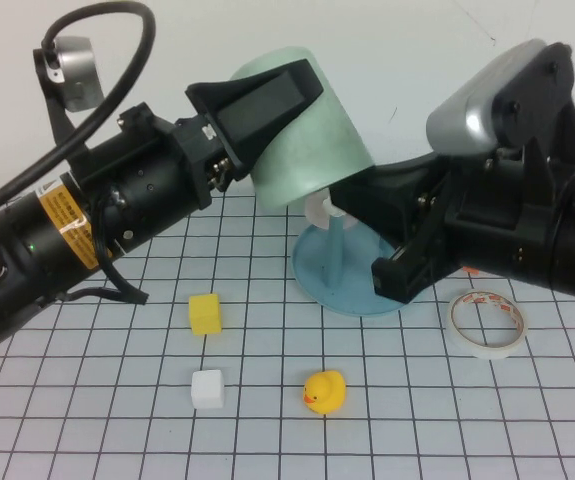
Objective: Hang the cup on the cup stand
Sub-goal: Adjust the cup with two arms
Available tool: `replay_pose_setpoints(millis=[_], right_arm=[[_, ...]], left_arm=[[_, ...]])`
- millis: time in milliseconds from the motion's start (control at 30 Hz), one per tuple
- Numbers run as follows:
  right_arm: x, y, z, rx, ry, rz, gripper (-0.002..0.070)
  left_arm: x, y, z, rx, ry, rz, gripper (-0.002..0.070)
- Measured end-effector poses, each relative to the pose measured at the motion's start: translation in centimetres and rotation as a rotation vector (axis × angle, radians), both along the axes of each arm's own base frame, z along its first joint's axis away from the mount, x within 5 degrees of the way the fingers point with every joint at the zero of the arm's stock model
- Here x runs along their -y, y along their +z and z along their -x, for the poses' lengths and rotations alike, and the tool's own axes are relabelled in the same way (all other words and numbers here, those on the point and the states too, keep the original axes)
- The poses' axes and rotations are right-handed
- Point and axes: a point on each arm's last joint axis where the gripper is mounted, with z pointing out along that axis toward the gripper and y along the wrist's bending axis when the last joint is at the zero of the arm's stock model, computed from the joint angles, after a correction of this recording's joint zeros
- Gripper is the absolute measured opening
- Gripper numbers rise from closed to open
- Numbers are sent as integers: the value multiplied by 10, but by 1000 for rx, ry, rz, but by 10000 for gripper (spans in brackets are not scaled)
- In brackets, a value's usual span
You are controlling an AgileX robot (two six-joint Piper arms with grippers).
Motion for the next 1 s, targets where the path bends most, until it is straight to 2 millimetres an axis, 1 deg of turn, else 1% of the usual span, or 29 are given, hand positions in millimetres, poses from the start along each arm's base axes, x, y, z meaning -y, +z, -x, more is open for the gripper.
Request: replay_pose_setpoints(millis=[367, 667, 733, 800, 900, 1000], right_arm=[[6, 2, -3, 15, -69, 17, 7], [12, 16, 6, 55, -58, -13, 6], [14, 16, 10, 55, -55, -17, 6], [16, 14, 14, 53, -43, -18, 6], [20, 6, 23, 37, -17, -14, 6], [29, -4, 37, 24, -5, -7, 6]], left_arm=[[2, -2, 2, 13, -19, -38, 575], [0, 0, 0, 1, -2, -5, 575], [0, 0, 0, 0, 0, -1, 575], [0, 0, 0, 0, 5, -3, 575], [0, 0, -1, 16, 13, -16, 575], [-1, 0, -1, 53, 30, -33, 575]])
